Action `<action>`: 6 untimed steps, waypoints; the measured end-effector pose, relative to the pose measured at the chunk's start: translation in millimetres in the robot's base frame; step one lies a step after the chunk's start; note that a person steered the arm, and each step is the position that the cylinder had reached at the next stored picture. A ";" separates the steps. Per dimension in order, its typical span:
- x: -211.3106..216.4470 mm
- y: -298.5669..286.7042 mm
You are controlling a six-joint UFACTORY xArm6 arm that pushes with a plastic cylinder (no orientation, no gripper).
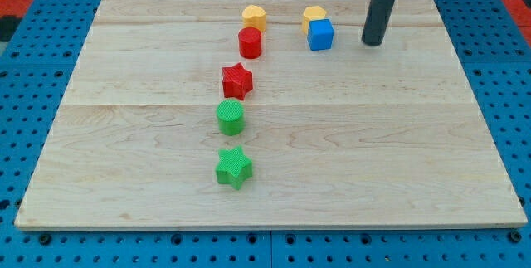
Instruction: Slide the yellow hexagon to the top center of the board
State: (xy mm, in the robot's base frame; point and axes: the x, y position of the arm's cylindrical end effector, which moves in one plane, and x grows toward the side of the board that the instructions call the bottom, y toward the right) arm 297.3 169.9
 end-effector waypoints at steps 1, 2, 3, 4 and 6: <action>-14.1 -49.7; -12.8 -82.0; -11.4 -112.7; -32.7 -137.7; -61.6 -149.0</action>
